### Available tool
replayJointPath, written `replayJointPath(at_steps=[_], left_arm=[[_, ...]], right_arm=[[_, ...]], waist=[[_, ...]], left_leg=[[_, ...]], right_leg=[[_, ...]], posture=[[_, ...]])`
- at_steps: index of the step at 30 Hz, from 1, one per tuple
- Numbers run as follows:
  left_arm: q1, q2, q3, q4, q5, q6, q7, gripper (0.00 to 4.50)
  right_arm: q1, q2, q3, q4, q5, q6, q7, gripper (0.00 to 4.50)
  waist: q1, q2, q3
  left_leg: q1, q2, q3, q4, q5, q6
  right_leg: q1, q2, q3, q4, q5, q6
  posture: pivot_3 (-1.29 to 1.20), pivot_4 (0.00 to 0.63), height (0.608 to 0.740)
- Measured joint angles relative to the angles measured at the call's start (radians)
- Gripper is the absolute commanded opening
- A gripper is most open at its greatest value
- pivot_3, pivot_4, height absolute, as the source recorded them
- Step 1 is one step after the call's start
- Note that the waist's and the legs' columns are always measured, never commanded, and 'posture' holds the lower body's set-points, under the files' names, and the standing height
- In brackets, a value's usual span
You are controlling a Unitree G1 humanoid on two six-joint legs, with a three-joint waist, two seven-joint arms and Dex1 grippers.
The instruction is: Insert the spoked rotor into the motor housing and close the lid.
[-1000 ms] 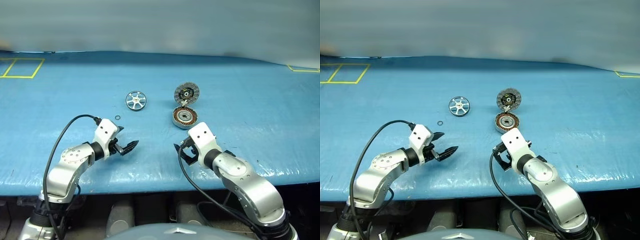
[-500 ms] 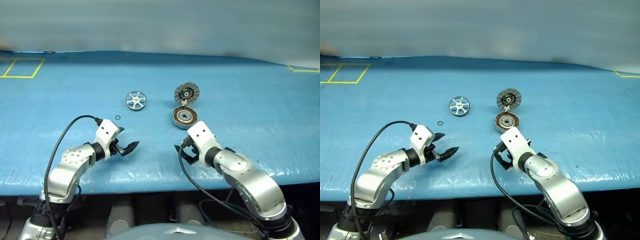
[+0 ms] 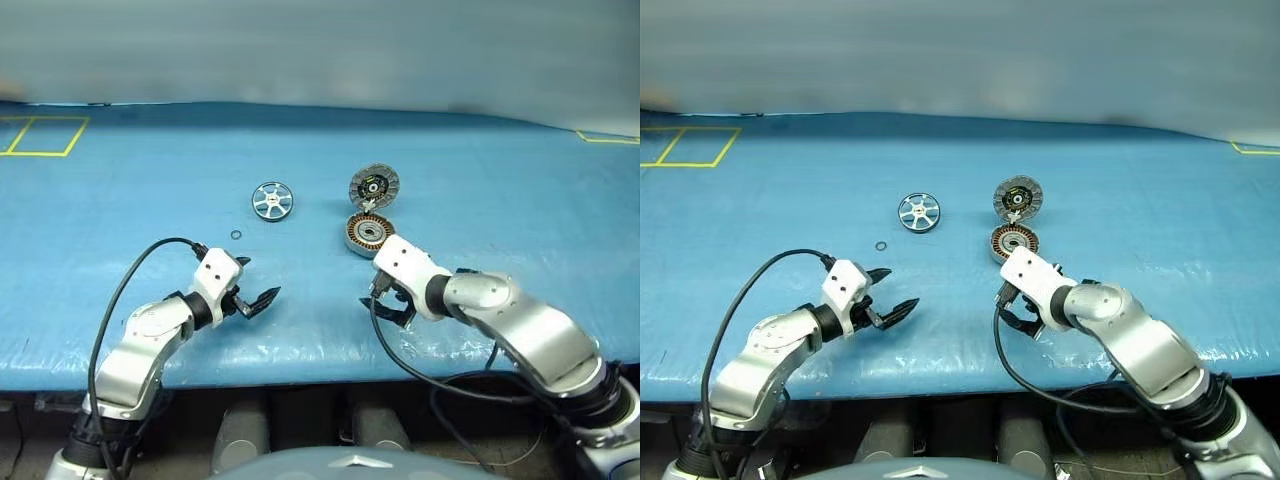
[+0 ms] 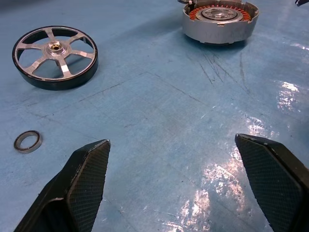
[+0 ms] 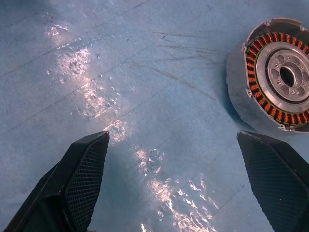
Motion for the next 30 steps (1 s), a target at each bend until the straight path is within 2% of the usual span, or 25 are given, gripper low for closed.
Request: replayJointPath(at_steps=[5, 12, 17, 21, 30], left_arm=[[0.008, 0.0, -0.009, 0.005, 0.018, -0.027, 0.0, 4.5], [0.069, -0.01, -0.011, 0.008, 0.056, -0.162, 0.004, 4.5], [0.088, -0.024, -0.005, 0.008, 0.049, -0.211, 0.0, 4.5], [0.095, -0.034, 0.013, 0.008, -0.009, -0.2, -0.033, 4.5], [0.096, -0.029, 0.014, 0.008, -0.044, -0.195, -0.063, 4.5]], right_arm=[[-0.143, -0.039, 0.099, 0.111, -0.002, -0.037, 0.107, 4.47], [-0.321, 0.004, 0.23, 0.388, -0.131, -0.176, 0.148, 4.47], [-0.368, 0.062, 0.254, 0.52, -0.2, -0.247, 0.165, 4.47], [-0.378, 0.099, 0.264, 0.593, -0.242, -0.29, 0.185, 4.47], [-0.378, 0.146, 0.272, 0.692, -0.3, -0.353, 0.239, 4.47]], waist=[[-0.003, 0.0, 0.0], [0.001, 0.0, 0.0], [0.001, 0.001, 0.0], [-0.001, 0.001, 0.0], [-0.001, 0.001, 0.001]], left_leg=[[-0.001, 0.0, 0.001, -0.001, 0.0, 0.0], [-0.001, 0.0, 0.002, -0.001, 0.0, 0.0], [-0.002, 0.0, 0.003, -0.001, 0.0, 0.0], [-0.001, 0.0, 0.004, -0.001, 0.0, 0.0], [-0.001, 0.0, 0.006, 0.0, 0.0, 0.0]], right_leg=[[-0.001, 0.0, 0.0, 0.0, 0.0, -0.001], [-0.001, 0.0, 0.0, 0.0, 0.0, -0.001], [-0.001, 0.0, 0.001, 0.0, 0.001, -0.002], [-0.001, 0.0, 0.0, 0.001, 0.001, -0.001], [-0.001, 0.0, 0.0, 0.001, 0.001, -0.001]], posture=[[0.0, 0.15, 0.74], [0.0, 0.15, 0.74], [0.0, 0.15, 0.74], [0.0, 0.15, 0.74], [0.0, 0.15, 0.74]])
